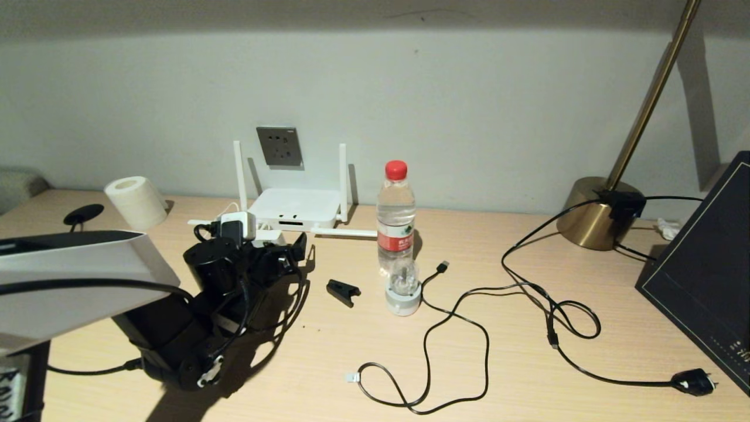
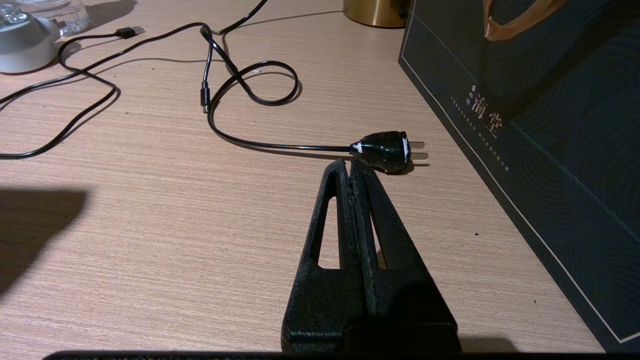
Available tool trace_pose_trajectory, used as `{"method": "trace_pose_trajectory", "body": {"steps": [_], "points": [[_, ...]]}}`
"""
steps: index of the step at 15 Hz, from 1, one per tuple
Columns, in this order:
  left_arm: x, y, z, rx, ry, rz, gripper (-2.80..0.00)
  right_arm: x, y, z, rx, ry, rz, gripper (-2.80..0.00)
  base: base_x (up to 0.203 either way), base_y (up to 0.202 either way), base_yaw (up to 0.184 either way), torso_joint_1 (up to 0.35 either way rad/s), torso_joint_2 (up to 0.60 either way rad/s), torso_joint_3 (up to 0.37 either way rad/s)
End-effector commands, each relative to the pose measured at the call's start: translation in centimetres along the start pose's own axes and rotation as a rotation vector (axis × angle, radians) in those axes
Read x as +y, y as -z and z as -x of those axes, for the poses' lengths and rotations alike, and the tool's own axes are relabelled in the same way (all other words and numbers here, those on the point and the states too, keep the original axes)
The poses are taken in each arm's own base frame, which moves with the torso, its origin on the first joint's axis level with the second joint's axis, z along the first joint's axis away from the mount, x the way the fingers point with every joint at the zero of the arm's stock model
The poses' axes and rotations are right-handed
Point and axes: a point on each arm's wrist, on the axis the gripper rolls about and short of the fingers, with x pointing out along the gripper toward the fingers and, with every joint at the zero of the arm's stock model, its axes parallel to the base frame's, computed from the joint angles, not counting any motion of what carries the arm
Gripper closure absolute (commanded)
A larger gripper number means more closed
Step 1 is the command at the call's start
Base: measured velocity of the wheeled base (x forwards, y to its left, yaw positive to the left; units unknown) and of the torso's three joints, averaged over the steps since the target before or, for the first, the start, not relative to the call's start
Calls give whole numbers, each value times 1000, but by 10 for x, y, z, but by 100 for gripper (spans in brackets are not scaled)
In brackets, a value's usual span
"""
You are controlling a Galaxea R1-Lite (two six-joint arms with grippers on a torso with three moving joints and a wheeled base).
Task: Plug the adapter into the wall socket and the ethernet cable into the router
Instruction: Pick up plug
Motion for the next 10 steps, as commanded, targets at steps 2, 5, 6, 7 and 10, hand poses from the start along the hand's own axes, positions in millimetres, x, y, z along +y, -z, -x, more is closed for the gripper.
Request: {"method": "trace_pose_trajectory", "body": {"steps": [2, 5, 6, 7, 10], "points": [[0, -4, 1, -17, -1, 11, -280, 0, 1, 0, 6, -1, 0, 0, 0, 0, 0, 0, 0, 0], [2, -3, -2, -19, -7, 33, -280, 0, 1, 0, 6, 0, 0, 0, 0, 0, 0, 0, 0, 0], [3, -2, -3, -17, -7, 34, -280, 0, 1, 0, 5, 0, 0, 0, 0, 0, 0, 0, 0, 0], [3, -2, -3, -17, -7, 39, -280, 0, 1, 0, 6, 0, 0, 0, 0, 0, 0, 0, 0, 0], [5, -5, -3, -22, -6, 39, -280, 0, 1, 0, 6, 0, 0, 0, 0, 0, 0, 0, 0, 0]]}}
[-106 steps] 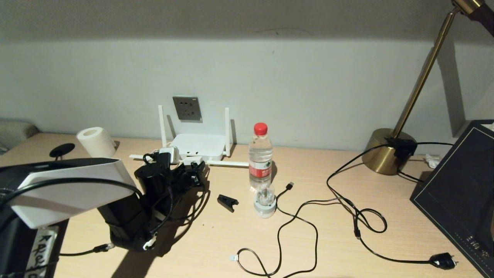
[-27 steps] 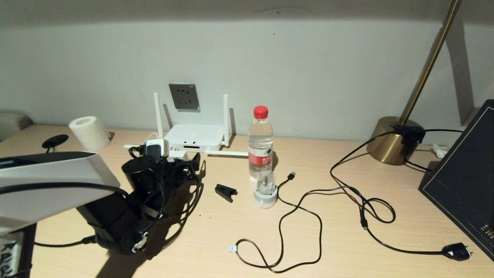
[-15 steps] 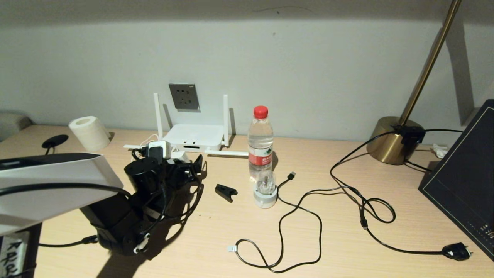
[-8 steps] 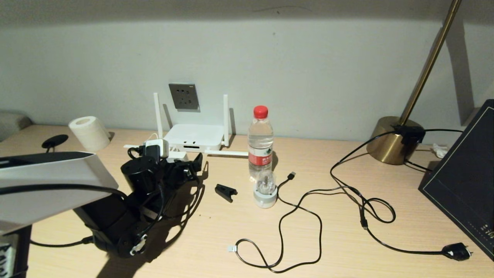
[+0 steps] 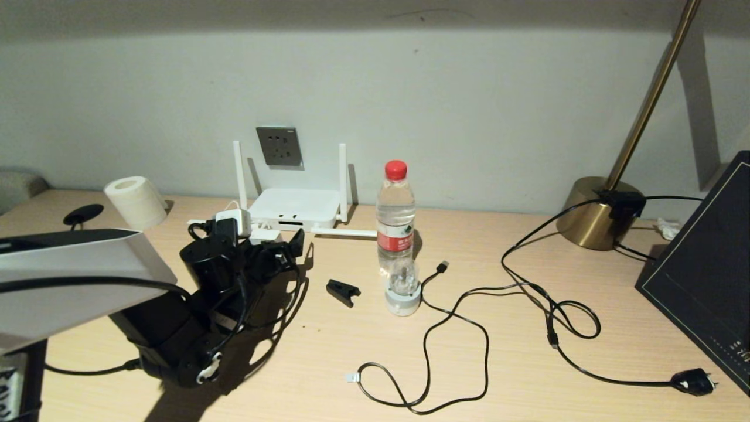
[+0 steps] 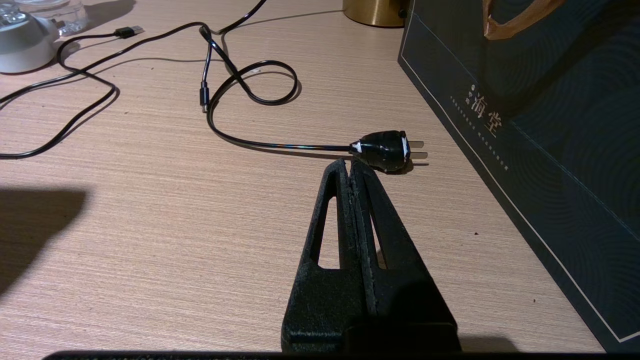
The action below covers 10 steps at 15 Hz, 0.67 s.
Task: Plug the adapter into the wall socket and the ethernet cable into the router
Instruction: Pick up plug
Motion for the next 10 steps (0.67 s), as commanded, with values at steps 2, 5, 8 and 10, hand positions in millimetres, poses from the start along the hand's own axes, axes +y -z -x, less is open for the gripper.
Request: {"method": "trace_pose_trajectory", "body": {"steps": [2, 5, 8, 10], "points": [[1, -2, 0, -13, -3, -4, -280, 0, 1, 0, 4, -1, 0, 0, 0, 0, 0, 0, 0, 0], [1, 1, -1, -4, -10, -68, -280, 0, 1, 0, 6, -1, 0, 0, 0, 0, 0, 0, 0, 0], [1, 1, 0, -4, -10, -107, -280, 0, 1, 0, 5, -1, 0, 0, 0, 0, 0, 0, 0, 0], [-1, 0, 1, -5, -6, -70, -280, 0, 1, 0, 6, 0, 0, 0, 0, 0, 0, 0, 0, 0]]}}
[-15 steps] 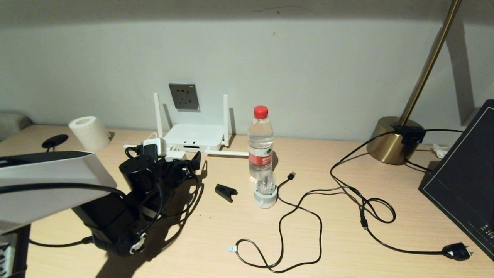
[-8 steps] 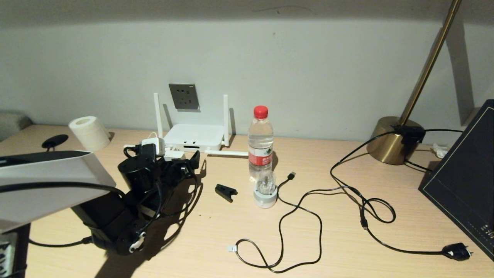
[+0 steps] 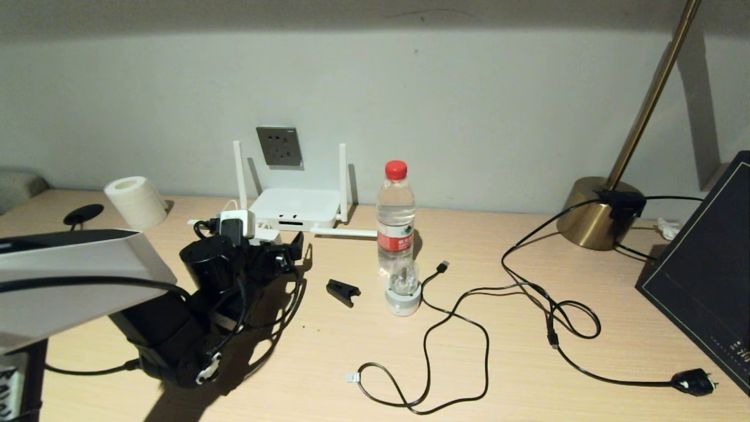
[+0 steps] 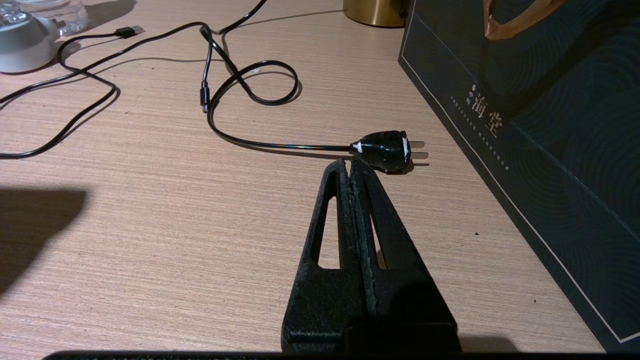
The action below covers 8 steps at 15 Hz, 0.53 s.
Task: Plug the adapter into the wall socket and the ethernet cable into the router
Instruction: Pick up plug
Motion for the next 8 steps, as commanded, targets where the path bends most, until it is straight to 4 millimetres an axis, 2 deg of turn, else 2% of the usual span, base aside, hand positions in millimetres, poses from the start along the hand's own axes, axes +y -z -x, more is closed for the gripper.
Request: {"method": "trace_pose_trajectory", "body": {"steps": [1, 8], "points": [[-2, -3, 1, -12, 6, 75, -280, 0, 1, 0, 5, -1, 0, 0, 0, 0, 0, 0, 0, 0], [5, -4, -1, -13, 20, 204, -280, 0, 1, 0, 5, 1, 0, 0, 0, 0, 0, 0, 0, 0]]}}
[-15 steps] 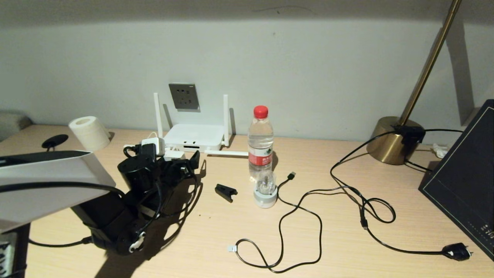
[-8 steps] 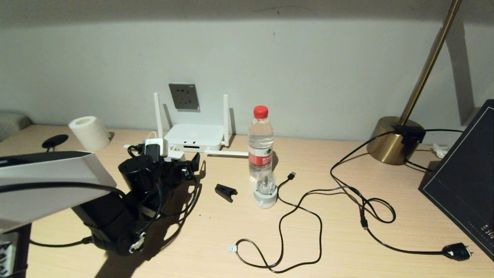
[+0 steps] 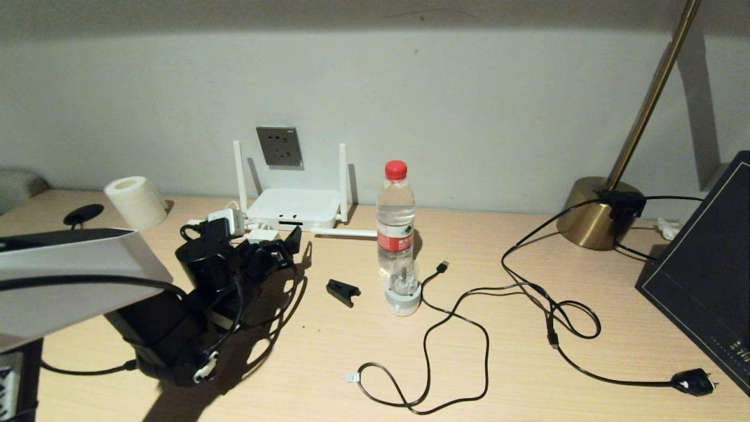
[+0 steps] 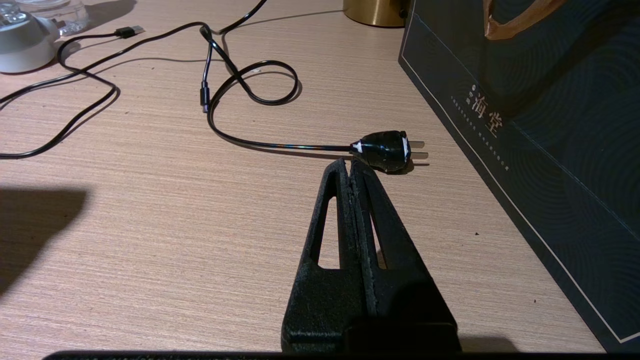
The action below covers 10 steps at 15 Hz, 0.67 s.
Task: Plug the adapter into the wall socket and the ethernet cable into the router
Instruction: Pick up plug
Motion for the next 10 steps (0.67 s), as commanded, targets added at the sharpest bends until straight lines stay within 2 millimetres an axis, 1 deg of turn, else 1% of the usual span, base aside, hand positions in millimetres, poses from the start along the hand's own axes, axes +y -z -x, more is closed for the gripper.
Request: {"method": "trace_pose_trajectory", "body": {"steps": [1, 3, 7, 10], "points": [[1, 0, 1, -3, 8, 35, -280, 0, 1, 0, 5, -1, 1, 0, 0, 0, 0, 0, 0, 0], [0, 0, 1, 1, 13, 55, -280, 0, 1, 0, 4, -1, 1, 0, 0, 0, 0, 0, 0, 0], [-6, -1, 6, 18, 77, 76, -280, 0, 1, 0, 6, -1, 1, 0, 0, 0, 0, 0, 0, 0], [-15, -1, 8, 18, 104, 80, -280, 0, 1, 0, 5, 0, 1, 0, 0, 0, 0, 0, 0, 0]]}}
